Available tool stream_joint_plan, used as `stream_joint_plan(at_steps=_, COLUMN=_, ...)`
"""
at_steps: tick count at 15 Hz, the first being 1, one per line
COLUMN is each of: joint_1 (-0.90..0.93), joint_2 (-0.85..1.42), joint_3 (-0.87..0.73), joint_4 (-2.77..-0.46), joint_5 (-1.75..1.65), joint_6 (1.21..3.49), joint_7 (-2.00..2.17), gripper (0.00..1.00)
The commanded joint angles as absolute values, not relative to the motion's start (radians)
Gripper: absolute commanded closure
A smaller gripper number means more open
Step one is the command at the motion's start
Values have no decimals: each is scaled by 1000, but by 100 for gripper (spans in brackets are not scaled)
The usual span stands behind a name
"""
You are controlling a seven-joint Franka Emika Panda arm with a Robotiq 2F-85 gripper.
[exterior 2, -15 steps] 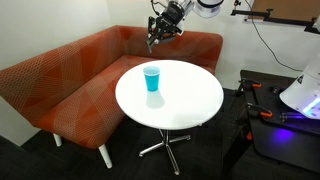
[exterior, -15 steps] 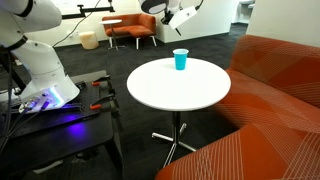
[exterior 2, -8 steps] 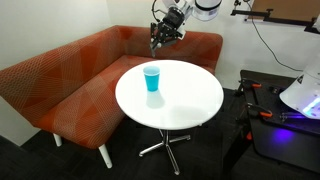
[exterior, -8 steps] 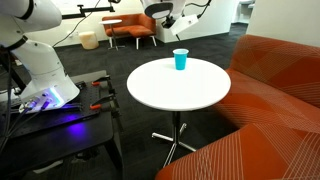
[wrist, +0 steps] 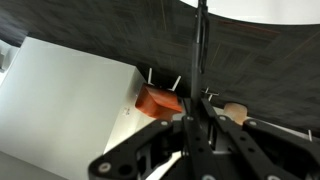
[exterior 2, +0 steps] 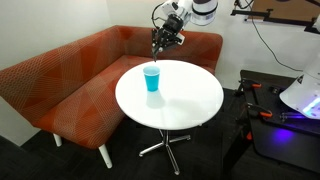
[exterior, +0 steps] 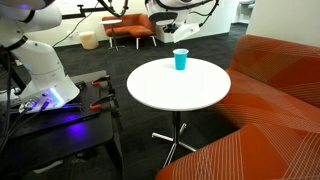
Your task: Put the pen in the cup
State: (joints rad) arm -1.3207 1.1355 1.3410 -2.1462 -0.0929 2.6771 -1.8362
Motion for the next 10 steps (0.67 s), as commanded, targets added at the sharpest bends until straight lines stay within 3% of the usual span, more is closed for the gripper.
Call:
stream_joint_plan(at_steps=1, joint_1=-1309, joint_2=1216, joint_3=1332, joint_4=-2097, joint_5=-72, joint_6=2621, joint_7=-1907, gripper=97)
stream_joint_plan(at_steps=10, joint_1=-1269, joint_2=1293, joint_3=1287, joint_4=-2019, joint_5=-31, joint_6=2549, joint_7=-1976, gripper=97)
